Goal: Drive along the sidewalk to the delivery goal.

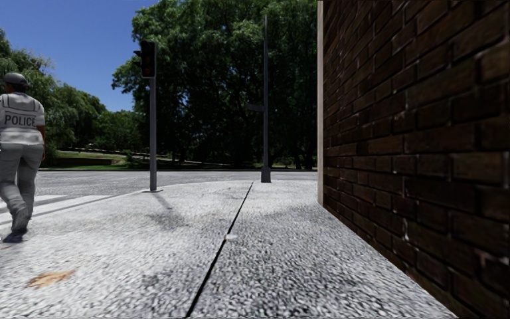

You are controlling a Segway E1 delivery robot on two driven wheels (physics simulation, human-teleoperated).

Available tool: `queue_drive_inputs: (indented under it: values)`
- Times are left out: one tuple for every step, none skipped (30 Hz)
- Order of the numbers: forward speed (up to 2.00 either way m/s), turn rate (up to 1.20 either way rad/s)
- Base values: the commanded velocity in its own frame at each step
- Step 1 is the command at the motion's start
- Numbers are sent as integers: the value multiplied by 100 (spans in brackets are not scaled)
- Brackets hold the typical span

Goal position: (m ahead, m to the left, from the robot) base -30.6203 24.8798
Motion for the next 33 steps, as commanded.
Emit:
queue_drive_inputs:
  values:
    - [111,36]
    - [111,37]
    - [111,37]
    - [111,37]
    - [111,37]
    - [111,38]
    - [111,39]
    - [111,39]
    - [111,41]
    - [111,42]
    - [111,43]
    - [111,43]
    - [111,43]
    - [111,43]
    - [111,43]
    - [111,43]
    - [111,43]
    - [111,43]
    - [111,43]
    - [111,43]
    - [111,43]
    - [111,43]
    - [111,43]
    - [111,43]
    - [111,43]
    - [111,43]
    - [111,43]
    - [111,43]
    - [111,43]
    - [111,43]
    - [111,43]
    - [111,43]
    - [111,43]
